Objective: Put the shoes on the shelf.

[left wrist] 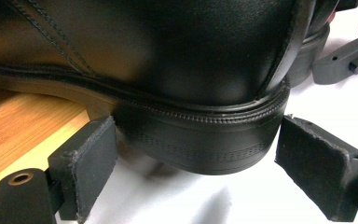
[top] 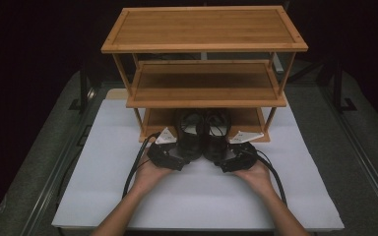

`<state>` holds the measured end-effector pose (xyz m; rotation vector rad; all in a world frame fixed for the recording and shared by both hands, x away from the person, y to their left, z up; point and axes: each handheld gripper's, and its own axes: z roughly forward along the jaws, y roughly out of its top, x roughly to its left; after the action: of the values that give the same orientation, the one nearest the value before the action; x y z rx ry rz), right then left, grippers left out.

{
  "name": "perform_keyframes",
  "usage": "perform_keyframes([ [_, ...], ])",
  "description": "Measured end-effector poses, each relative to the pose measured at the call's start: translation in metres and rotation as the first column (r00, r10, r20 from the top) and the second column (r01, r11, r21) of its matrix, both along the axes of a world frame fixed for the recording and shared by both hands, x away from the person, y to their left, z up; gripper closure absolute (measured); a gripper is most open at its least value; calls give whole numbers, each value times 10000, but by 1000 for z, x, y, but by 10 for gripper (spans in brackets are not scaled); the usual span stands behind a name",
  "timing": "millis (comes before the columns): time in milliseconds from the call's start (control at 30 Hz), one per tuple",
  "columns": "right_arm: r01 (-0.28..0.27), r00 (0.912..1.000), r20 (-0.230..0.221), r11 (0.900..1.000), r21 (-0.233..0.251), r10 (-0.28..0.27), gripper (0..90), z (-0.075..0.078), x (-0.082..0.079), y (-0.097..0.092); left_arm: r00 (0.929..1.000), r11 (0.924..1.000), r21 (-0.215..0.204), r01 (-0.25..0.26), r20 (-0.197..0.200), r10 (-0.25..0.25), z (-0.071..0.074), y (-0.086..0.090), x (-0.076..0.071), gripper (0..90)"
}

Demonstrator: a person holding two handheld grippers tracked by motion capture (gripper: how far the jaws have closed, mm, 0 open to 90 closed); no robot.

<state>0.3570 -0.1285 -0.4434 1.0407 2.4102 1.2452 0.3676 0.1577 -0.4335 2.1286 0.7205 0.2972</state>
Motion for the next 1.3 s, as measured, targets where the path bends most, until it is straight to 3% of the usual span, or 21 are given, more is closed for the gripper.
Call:
perform_keyframes([
  [167, 82, 9999, 81, 9998, 200, -84, 99, 3, 6, 1, 9999, 9995, -306, -76, -106, 73, 1, 2, 7, 117],
  [333, 268, 9996, 49, 9992, 283, -269, 94, 3, 19, 2, 9997, 9994, -231, -246, -95, 244, 1, -1, 23, 103],
  [500, 595, 9981, 118, 9981, 182, -597, 77, 6, 37, 4, 9983, 9991, -159, -399, -430, 392, -2, -7, 40, 102],
  [900, 1194, 9922, 361, 9928, -37, -1192, 73, 3, 67, 6, 9980, 9982, 87, -586, -252, 588, -5, -15, 69, 101],
  [933, 1194, 9922, 361, 9928, -37, -1192, 73, 3, 67, 6, 9971, 9977, -106, -670, -356, 666, -6, -18, 71, 101],
  [1033, 1350, 9902, 387, 9906, -234, -1341, 72, -1, 76, 8, 9967, 9963, 430, -749, -279, 761, -8, -18, 79, 100],
  [1300, 1436, 9892, 355, 9885, -470, -1420, 69, -7, 81, 10, 9952, 9941, 647, -873, -387, 899, -15, -22, 84, 91],
])
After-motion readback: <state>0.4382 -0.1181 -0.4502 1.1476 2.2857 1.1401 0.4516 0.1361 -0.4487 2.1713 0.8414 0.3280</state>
